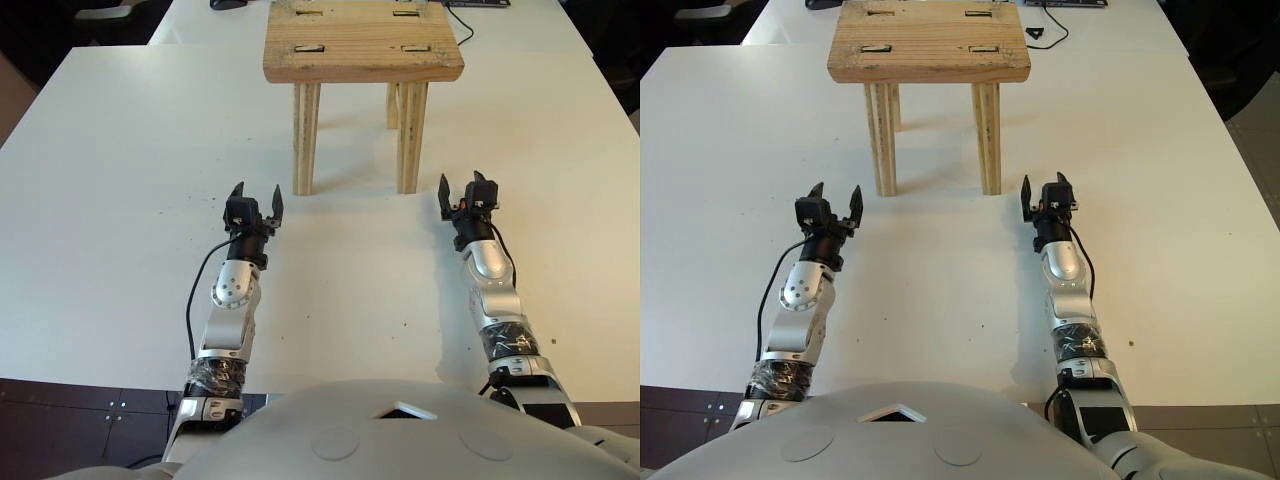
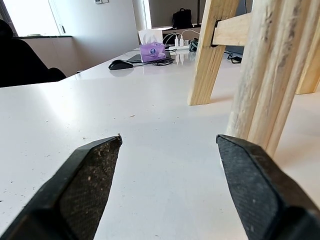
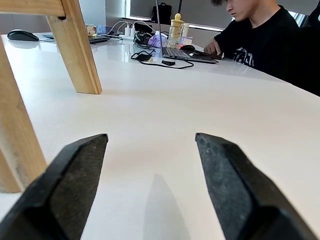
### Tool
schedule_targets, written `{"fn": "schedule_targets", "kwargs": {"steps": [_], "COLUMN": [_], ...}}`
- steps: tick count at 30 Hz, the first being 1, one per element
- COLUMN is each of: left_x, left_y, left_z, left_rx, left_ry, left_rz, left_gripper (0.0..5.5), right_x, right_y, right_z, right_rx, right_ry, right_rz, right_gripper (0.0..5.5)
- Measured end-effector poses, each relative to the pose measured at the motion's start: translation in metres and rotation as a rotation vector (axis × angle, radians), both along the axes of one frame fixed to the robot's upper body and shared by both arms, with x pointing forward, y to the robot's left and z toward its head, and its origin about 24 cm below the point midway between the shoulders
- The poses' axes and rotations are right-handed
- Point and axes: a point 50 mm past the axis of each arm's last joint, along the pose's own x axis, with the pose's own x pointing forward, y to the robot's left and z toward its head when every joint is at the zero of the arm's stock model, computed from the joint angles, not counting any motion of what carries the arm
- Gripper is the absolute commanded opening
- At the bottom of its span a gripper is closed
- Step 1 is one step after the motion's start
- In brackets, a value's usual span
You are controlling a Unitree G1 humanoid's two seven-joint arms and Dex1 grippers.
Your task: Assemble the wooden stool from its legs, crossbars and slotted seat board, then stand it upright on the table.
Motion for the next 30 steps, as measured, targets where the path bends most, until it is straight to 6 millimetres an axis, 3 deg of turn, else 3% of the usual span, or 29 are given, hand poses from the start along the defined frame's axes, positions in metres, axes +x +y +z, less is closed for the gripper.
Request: {"fn": "schedule_targets", "kwargs": {"steps": [24, 30], "left_x": [0.016, 0.016], "left_y": [-0.014, -0.01], "left_z": [0.0, 0.0], "left_rx": [0.023, 0.036], "left_ry": [-0.037, -0.027], "left_rz": [0.021, -0.02], "left_gripper": [3.5, 3.5], "right_x": [0.04, 0.047], "right_y": [0.002, -0.009], "right_z": [0.025, 0.03], "right_rx": [-0.094, -0.099], "right_ry": [-0.051, -0.058], "right_rz": [0.058, 0.02], "right_gripper": [3.22, 3.22]}}
